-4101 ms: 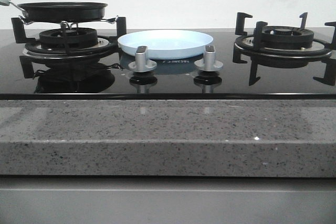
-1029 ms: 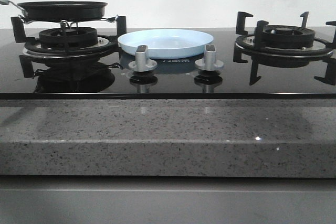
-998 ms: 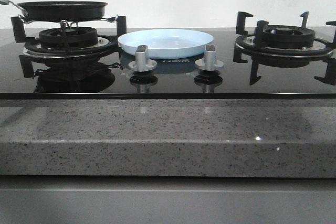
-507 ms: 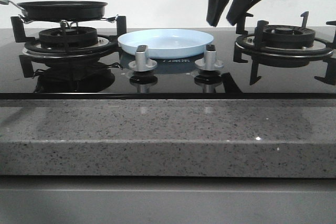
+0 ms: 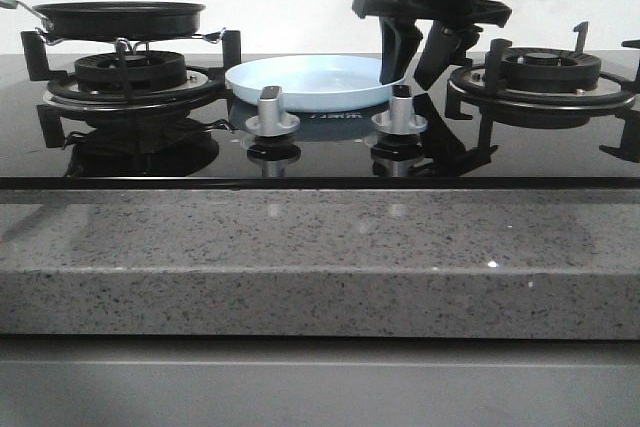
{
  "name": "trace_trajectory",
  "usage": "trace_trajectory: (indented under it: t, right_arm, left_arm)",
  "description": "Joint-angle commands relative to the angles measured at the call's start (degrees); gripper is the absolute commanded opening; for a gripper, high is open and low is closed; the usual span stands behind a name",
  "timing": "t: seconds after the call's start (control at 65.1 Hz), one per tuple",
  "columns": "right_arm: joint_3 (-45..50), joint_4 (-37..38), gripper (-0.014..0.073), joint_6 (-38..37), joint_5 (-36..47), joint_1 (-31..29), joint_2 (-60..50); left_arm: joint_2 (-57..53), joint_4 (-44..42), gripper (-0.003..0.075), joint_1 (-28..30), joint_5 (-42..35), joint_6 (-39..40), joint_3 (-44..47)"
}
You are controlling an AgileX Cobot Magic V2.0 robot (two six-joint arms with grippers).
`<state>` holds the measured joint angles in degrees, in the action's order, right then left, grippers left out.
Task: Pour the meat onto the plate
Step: 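Lower the right gripper to the rim of the light blue plate and grasp it, then lift the plate with the right gripper and set it down nearer the robot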
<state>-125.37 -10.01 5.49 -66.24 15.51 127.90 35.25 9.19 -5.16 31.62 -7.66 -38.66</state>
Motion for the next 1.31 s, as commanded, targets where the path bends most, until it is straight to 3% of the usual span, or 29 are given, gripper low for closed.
trace_trajectory:
  t: [0.0,0.353,0.599,0.937,1.167,1.29]
  right_arm:
    - [-2.0,-0.5,0.0357,0.5,2.2,-0.1,-3.6]
    - [-2.0,-2.9,0.0154,0.7,2.5,-0.1,-3.1]
    - [-2.0,-2.9,-0.0069,0.7,2.2,-0.1,-3.1]
    - [-2.4,-2.9,-0.0066,-0.7,4.0,-0.2,-6.1]
    - [-2.0,-3.0,-0.0066,-1.5,2.2,-0.4,-13.9]
    - [2.8,-5.2,-0.0066,-1.5,4.4,-0.4,-19.5]
  left_arm:
    - [0.4,0.3,0.0437,-0.3,-4.4,0.2,-2.1]
    - [0.4,0.3,0.0437,-0.3,-4.4,0.2,-2.1]
    - [0.4,0.3,0.0437,-0.3,-4.4,0.2,-2.1]
    - [0.4,0.3,0.0437,-0.3,-4.4,0.2,-2.1]
    - [0.4,0.3,0.0437,-0.3,-4.4,0.2,-2.1]
    - [0.4,0.3,0.0437,-0.3,-4.4,0.2,-2.1]
